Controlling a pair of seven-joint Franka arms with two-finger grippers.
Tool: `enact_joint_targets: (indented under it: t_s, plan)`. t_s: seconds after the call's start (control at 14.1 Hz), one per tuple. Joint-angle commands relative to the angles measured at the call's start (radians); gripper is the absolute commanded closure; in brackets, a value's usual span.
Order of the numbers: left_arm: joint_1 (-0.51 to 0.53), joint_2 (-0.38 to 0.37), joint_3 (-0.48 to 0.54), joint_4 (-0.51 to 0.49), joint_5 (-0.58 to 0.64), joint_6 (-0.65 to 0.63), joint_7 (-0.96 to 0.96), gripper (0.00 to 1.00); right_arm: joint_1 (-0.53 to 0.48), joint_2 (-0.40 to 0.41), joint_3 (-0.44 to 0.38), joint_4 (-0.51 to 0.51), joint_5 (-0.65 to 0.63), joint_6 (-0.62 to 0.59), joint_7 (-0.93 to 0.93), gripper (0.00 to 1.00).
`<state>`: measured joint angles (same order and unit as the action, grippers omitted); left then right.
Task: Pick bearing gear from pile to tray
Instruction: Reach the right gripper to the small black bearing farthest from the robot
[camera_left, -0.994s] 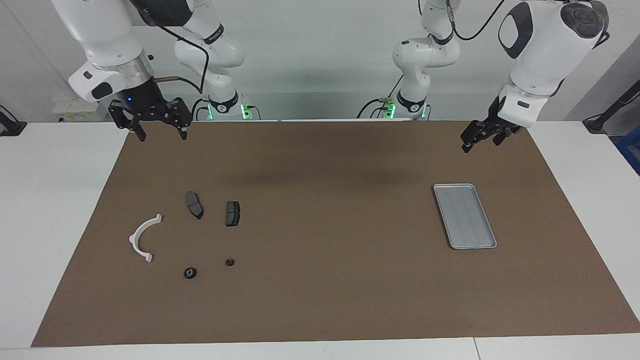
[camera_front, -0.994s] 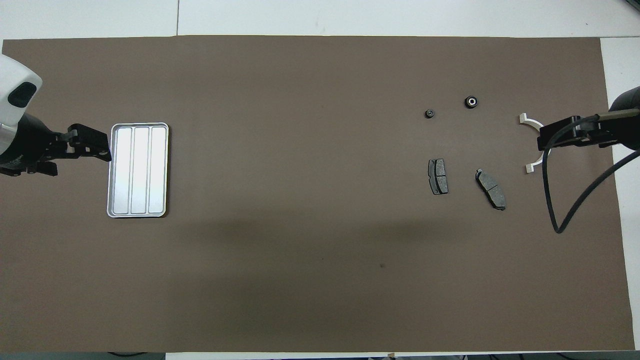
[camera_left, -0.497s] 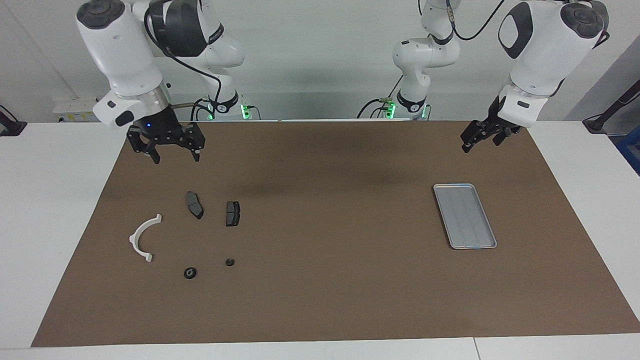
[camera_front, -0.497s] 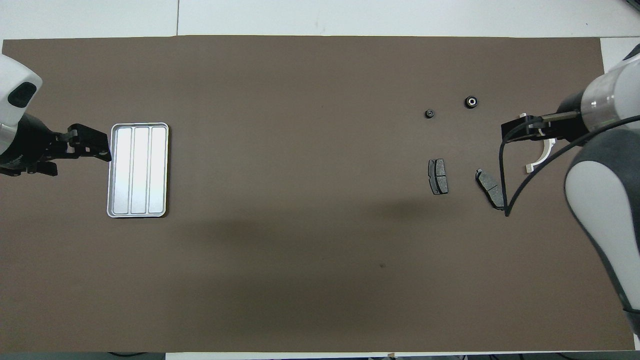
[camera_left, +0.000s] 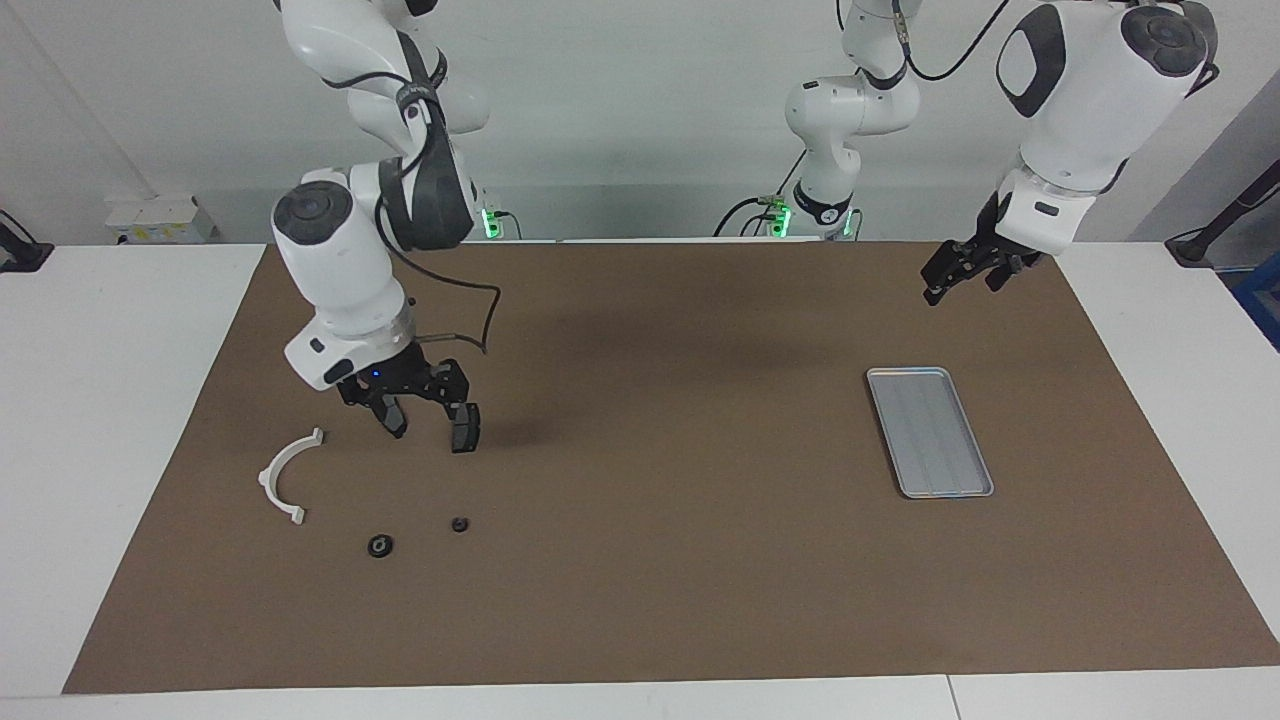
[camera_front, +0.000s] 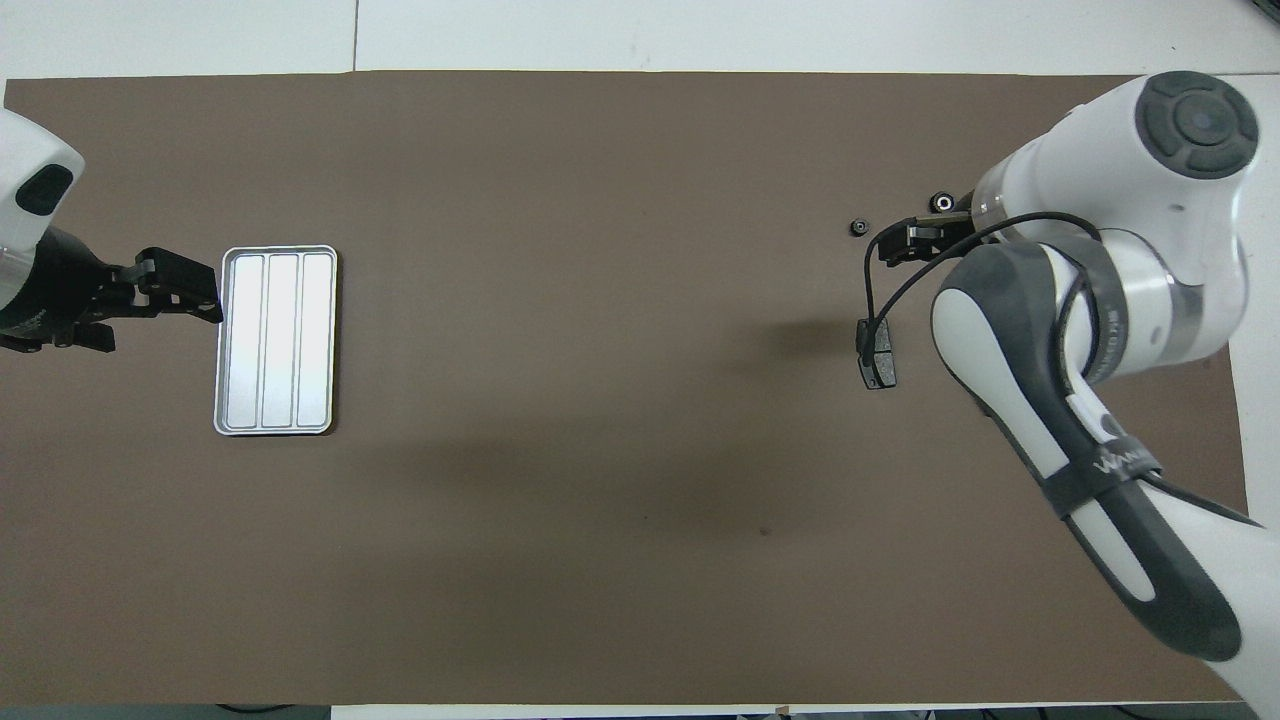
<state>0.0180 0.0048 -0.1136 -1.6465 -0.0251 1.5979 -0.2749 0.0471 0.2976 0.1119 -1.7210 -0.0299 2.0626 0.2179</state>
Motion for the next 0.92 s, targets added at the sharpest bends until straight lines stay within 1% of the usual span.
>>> enact_joint_targets:
  t_s: [0.0, 0.14, 0.35, 0.43, 0.64, 0.85]
  plan:
    - [0.002, -0.011, 0.000, -0.001, -0.013, -0.015, 0.005, 0.00, 0.016, 0.119, 0.002, 0.112, -0.028, 0.002, 0.078, 0.00]
    - [0.002, -0.011, 0.000, -0.001, -0.012, -0.015, 0.005, 0.00, 0.037, 0.193, 0.000, 0.171, -0.031, 0.001, 0.129, 0.00]
    - [0.002, -0.011, 0.000, -0.001, -0.013, -0.015, 0.005, 0.00, 0.040, 0.302, 0.000, 0.239, -0.108, 0.005, 0.153, 0.00]
    - [0.002, -0.011, 0.000, -0.001, -0.013, -0.015, 0.005, 0.00, 0.042, 0.326, 0.000, 0.260, -0.125, 0.005, 0.153, 0.00]
    - [0.002, -0.011, 0.000, -0.001, -0.013, -0.015, 0.005, 0.00, 0.042, 0.371, 0.000, 0.290, -0.145, 0.014, 0.153, 0.00]
    - [0.002, -0.011, 0.000, -0.001, -0.013, -0.015, 0.005, 0.00, 0.040, 0.394, 0.000, 0.296, -0.159, 0.034, 0.153, 0.00]
